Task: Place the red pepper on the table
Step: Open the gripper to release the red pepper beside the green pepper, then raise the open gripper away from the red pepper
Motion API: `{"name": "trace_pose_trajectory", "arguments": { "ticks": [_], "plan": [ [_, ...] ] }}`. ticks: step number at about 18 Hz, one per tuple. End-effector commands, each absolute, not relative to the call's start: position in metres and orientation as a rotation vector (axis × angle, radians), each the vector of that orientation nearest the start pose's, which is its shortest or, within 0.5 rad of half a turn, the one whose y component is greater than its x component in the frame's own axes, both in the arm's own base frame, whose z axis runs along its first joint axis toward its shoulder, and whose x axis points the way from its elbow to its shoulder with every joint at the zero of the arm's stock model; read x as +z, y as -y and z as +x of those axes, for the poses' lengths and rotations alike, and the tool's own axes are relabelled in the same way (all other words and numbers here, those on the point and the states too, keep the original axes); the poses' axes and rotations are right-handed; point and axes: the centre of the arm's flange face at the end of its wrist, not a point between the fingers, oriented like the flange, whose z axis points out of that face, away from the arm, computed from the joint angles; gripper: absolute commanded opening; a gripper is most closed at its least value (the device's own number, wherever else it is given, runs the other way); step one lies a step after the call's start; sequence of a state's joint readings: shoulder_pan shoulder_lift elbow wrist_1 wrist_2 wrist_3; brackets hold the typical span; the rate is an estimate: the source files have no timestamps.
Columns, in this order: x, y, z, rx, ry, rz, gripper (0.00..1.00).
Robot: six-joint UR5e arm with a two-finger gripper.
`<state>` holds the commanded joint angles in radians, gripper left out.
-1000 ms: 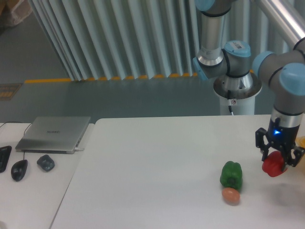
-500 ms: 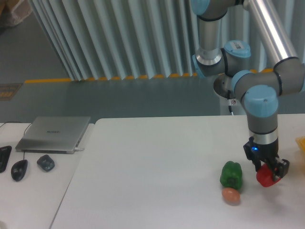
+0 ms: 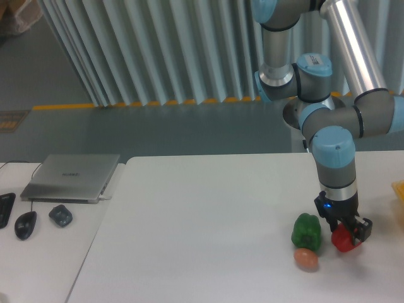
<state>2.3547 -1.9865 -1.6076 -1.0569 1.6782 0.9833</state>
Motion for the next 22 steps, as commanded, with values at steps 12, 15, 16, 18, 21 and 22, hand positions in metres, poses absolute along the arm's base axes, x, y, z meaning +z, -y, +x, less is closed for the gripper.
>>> {"name": "trace_pose_trajectory", "arguments": {
  "ticks": [12, 15, 16, 18, 21, 22],
  "plan": [
    [0.322, -0.542, -0.367, 0.254, -0.329, -3.122, 1.00],
    [0.334, -0.544, -0.371, 0.281, -0.356, -3.108, 1.00],
    [0.338, -0.543, -0.368, 0.286, -0.374, -3.101, 1.00],
    [0.349, -0.539, -0.364, 0.293, -0.435, -3.089, 1.00],
    [0.361, -0.528, -0.353, 0.203, -0.643, -3.112, 1.00],
    [0.363, -0.525, -0.350, 0.179, -0.722, -3.109, 1.00]
  ]
}}
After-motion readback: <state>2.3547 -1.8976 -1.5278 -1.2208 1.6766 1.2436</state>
